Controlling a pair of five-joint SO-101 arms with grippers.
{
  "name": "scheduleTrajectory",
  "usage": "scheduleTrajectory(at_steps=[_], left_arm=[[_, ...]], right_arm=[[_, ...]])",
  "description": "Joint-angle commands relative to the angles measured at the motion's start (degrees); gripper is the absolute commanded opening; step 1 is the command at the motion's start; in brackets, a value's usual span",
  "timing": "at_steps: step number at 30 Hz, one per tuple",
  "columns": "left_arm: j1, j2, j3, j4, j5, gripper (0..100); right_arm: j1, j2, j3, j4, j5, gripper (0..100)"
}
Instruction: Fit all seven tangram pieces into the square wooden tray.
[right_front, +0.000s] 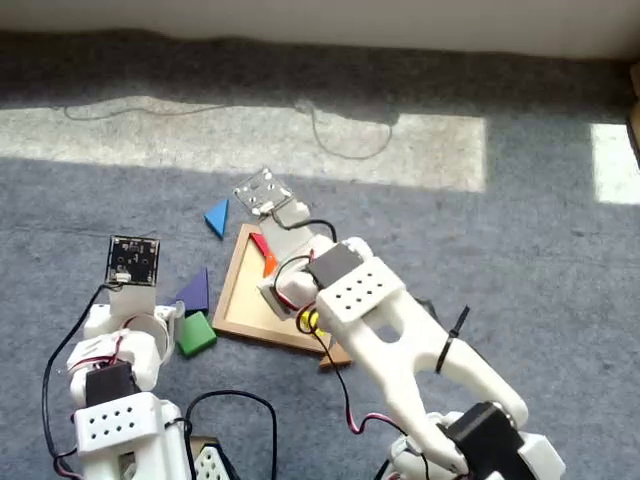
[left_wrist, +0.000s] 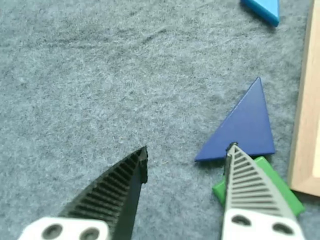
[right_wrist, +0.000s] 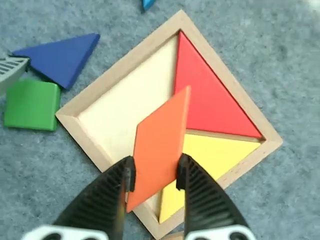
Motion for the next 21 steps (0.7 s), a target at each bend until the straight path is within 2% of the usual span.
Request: scheduleTrajectory(at_steps=[1, 14, 21], left_arm=[[-1.0, -0.7, -0.3, -2.7, 1.2, 26], [-0.8, -0.7, -0.3, -2.7, 1.2, 26], [-0.8, -0.7, -0.3, -2.7, 1.2, 26]], right_arm=[[-2.6, 4.9, 0.0, -3.7, 1.1, 0.6], [-4.1, 11.3, 0.0, -3.8, 14.3, 0.6], [-2.4, 11.5, 0.3, -3.8, 16.4, 0.6]])
